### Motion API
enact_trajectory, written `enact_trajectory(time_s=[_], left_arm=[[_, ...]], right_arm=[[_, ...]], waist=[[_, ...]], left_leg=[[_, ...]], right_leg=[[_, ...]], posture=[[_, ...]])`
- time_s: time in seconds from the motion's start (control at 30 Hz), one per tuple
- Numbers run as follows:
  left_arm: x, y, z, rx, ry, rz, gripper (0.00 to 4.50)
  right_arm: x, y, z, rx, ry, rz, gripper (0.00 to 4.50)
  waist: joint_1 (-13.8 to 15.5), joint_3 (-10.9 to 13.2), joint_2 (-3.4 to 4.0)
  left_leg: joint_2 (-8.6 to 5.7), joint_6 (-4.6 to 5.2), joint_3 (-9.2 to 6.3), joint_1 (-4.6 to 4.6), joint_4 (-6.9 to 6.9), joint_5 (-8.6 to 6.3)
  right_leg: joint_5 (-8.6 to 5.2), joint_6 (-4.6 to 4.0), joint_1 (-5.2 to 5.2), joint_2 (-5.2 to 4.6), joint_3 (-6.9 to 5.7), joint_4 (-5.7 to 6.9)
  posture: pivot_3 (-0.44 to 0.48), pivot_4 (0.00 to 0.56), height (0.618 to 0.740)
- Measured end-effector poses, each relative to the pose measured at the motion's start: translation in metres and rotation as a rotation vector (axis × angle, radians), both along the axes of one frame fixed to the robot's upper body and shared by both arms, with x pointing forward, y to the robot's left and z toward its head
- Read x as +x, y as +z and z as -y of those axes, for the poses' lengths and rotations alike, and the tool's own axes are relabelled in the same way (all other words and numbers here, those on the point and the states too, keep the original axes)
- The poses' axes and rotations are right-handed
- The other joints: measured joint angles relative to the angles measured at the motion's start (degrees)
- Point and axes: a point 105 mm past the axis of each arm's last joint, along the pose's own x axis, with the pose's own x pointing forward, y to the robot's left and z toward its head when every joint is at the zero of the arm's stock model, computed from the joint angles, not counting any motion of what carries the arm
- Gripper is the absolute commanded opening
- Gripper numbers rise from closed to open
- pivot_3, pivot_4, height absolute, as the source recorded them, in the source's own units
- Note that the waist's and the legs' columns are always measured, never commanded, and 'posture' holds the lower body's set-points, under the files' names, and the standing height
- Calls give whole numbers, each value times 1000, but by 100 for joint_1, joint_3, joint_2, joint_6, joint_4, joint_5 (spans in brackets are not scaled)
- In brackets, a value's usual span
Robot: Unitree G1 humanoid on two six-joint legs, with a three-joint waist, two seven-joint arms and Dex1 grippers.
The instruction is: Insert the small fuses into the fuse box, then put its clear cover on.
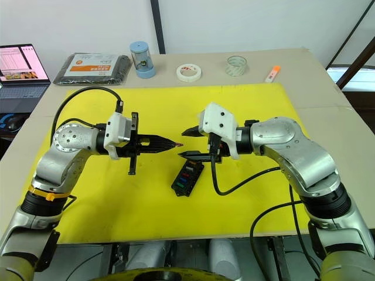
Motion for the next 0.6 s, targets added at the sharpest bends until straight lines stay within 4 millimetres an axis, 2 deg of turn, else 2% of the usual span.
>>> enact_trajectory(time_s=[0.23, 0.33, 0.53, 0.6], left_arm=[[0, 1, 0, -1, -1, 4, 0], [0, 2, 1, -2, -3, 8, 0], [0, 4, 2, -1, -7, 16, 0], [0, 4, 2, -1, -7, 16, 0]], right_arm=[[1, 0, -1, 5, -6, 3, 2705], [1, 0, -1, 7, -10, 4, 2045], [1, 0, 0, 7, -13, 2, 36], [1, 0, 0, 8, -12, 2, 36]], waist=[[0, 0, 0], [-1, 0, 0], [-2, 0, 0], [-2, 0, 0]], left_leg=[[0, 0, 0, 0, 0, 0], [0, 0, 0, 0, 0, 0], [0, 0, 0, 0, 0, 0], [0, 0, 0, 0, 0, 0]], right_leg=[[0, 0, 0, 0, 0, 0], [0, 0, 0, 0, 0, 0], [0, 0, 0, 0, 0, 0], [0, 0, 0, 0, 0, 0]], posture=[[0, 150, 740], [0, 150, 740], [0, 150, 740], [0, 150, 740]])
